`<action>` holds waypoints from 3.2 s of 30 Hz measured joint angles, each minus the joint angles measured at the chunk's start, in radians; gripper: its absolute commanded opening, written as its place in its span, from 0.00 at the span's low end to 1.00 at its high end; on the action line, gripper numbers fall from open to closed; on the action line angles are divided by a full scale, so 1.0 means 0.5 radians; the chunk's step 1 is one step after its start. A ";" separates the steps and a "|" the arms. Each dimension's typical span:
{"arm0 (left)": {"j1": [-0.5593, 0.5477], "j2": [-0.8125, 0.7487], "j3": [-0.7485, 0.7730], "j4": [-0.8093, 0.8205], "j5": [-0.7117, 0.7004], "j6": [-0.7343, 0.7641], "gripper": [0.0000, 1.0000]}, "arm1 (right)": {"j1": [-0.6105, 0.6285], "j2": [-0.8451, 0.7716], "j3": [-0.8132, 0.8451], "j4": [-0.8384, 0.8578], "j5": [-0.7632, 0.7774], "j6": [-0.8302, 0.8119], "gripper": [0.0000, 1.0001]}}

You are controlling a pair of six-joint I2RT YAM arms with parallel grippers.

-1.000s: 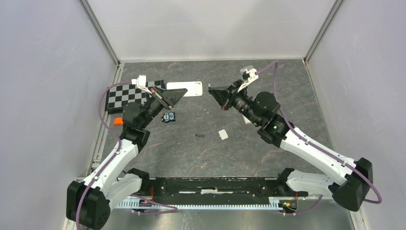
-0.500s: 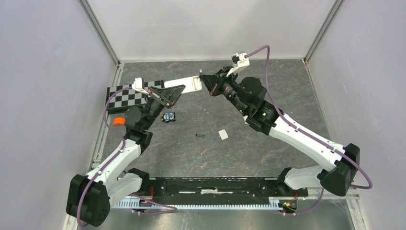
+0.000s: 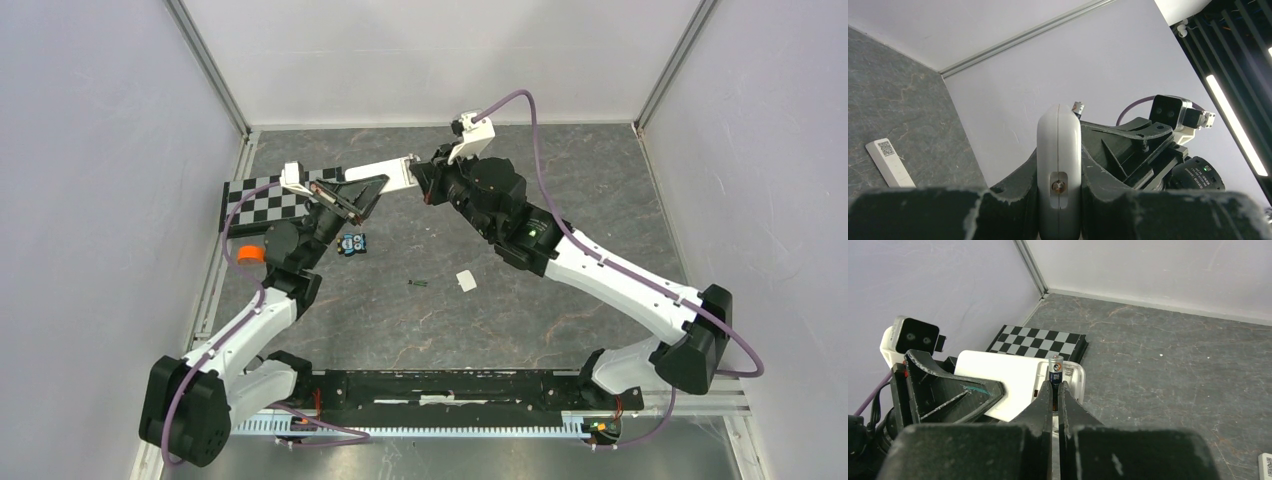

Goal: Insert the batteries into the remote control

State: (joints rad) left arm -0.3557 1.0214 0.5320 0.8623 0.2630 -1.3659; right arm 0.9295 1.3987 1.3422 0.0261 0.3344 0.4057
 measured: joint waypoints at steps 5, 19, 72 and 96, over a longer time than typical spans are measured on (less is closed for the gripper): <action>0.000 0.024 0.000 0.032 -0.002 -0.047 0.02 | 0.005 0.040 0.033 -0.018 0.005 -0.022 0.05; 0.000 0.084 0.000 0.095 -0.030 -0.152 0.02 | 0.013 0.057 0.061 -0.050 -0.024 -0.001 0.31; 0.000 0.088 0.034 0.340 0.079 -0.030 0.02 | -0.259 -0.081 -0.384 0.545 -0.455 2.018 0.79; 0.000 0.092 0.060 0.393 0.164 0.048 0.02 | -0.280 -0.001 -0.353 0.663 -0.615 2.059 0.19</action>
State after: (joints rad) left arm -0.3557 1.0672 0.5621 1.0588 0.3450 -1.3418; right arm 0.7895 1.3983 1.1656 0.3576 0.0269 1.4353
